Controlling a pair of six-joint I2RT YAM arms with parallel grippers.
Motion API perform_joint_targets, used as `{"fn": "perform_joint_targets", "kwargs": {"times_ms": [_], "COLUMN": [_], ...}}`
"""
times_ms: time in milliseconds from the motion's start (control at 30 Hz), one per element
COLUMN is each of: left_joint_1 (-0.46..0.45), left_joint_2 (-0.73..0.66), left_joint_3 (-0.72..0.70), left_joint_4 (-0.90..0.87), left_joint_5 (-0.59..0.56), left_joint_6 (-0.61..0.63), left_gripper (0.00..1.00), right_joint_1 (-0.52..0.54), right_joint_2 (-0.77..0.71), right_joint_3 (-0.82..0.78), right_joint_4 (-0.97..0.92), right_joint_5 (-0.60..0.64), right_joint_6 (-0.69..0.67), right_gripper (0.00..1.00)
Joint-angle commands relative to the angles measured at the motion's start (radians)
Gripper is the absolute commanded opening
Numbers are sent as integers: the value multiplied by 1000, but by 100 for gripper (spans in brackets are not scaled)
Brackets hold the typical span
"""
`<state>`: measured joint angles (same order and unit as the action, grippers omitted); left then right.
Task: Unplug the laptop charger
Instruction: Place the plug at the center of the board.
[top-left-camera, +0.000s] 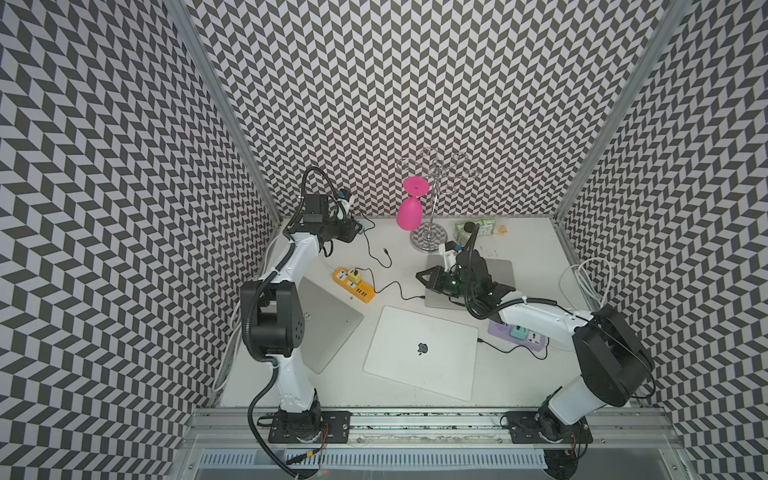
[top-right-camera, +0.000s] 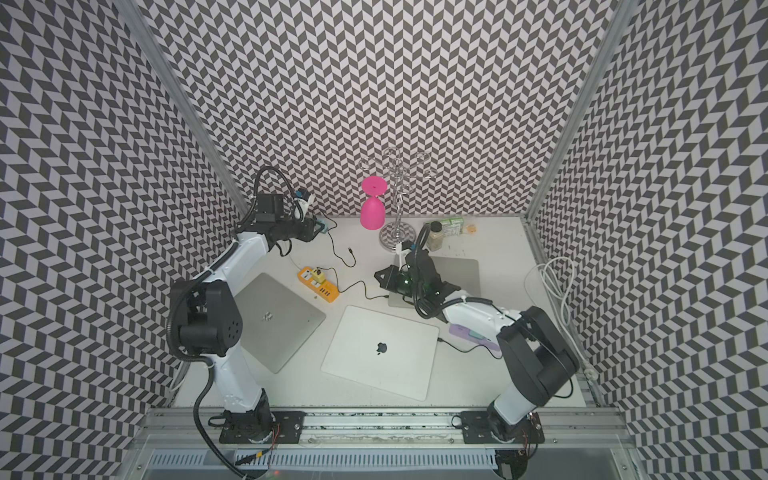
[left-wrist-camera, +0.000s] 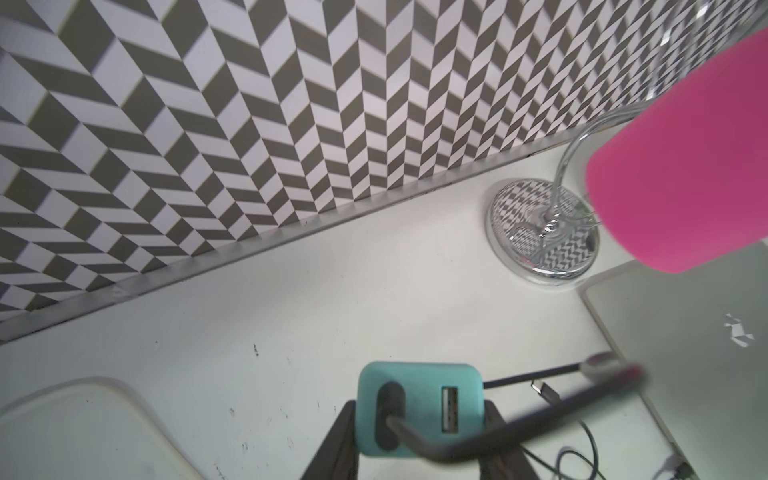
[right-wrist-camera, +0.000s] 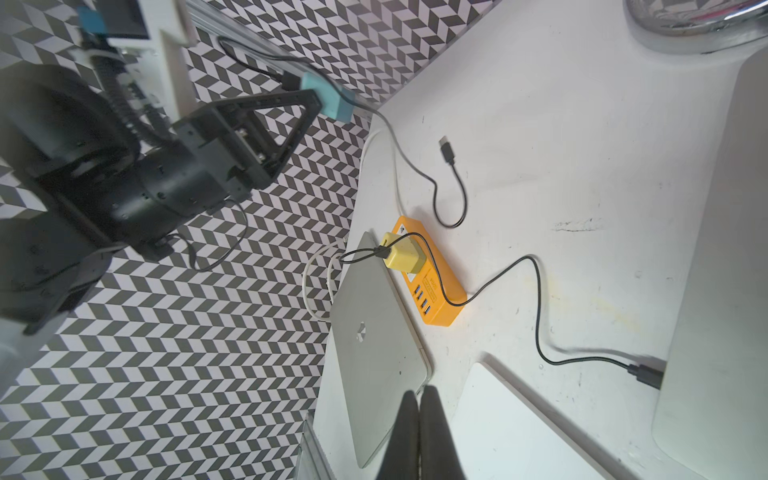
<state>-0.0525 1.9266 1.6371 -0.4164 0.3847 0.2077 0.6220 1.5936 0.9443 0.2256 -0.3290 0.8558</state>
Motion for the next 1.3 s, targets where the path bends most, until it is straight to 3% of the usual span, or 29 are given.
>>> {"fn": "perform_joint_targets", "kwargs": {"times_ms": [0,333,633,1267], "left_joint_1": [-11,-15,-14,-20], "left_joint_2": [62,200,272,366], "left_joint_3": [83,165,250,323], "left_joint_4": [-114,-236,-353,-429], "left_joint_5": [-82,-180,-203,-242], "left_joint_6": [1,17,51,56], "left_gripper": [6,8,9,17], "right_joint_1": [-10,-13,-13,-13], "right_joint_2": [-40,-27,-26,-34], "right_joint_3": [-17,-22,-23,-30], "right_joint_4": [12,10,5,-8], "right_joint_5": [5,-12,-11,-4], "right_joint_6": [-23,-27,-34,-51], "right_gripper": [0,0,0,0]}}
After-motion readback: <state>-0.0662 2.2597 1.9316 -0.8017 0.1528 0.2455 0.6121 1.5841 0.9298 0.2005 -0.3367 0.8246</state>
